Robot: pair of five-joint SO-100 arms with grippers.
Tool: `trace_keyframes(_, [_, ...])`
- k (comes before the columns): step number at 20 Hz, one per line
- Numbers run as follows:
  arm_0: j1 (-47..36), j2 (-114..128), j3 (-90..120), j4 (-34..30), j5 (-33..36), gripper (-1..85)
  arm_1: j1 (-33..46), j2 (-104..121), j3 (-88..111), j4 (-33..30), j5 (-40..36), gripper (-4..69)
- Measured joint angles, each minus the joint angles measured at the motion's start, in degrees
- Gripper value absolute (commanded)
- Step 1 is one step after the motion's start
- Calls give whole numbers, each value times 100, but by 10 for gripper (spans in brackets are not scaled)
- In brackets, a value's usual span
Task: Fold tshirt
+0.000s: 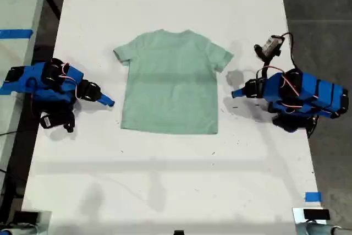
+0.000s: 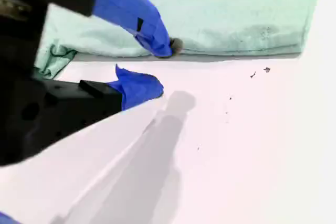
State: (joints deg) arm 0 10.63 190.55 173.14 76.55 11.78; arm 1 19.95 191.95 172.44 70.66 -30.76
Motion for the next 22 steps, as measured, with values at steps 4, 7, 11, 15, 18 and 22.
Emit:
trace_keyframes(4, [-562,18,0,-404,-237,1,-527,35,0,0,2092,-1])
trace_keyframes(7, [-580,18,0,-483,-281,3,-562,35,0,0,3788,-1])
trace_keyframes(11, [-686,18,0,-483,-316,0,-580,35,0,0,3920,-3])
trace_keyframes(15, [-976,0,0,-483,-589,0,-694,35,-9,193,4008,-8])
trace_keyframes(18, [-1327,-545,-272,-483,-598,0,-694,-149,-510,211,3911,-8])
trace_keyframes(22, [-1740,-1784,-1239,-501,-466,0,-325,-2101,-2127,272,3278,-8])
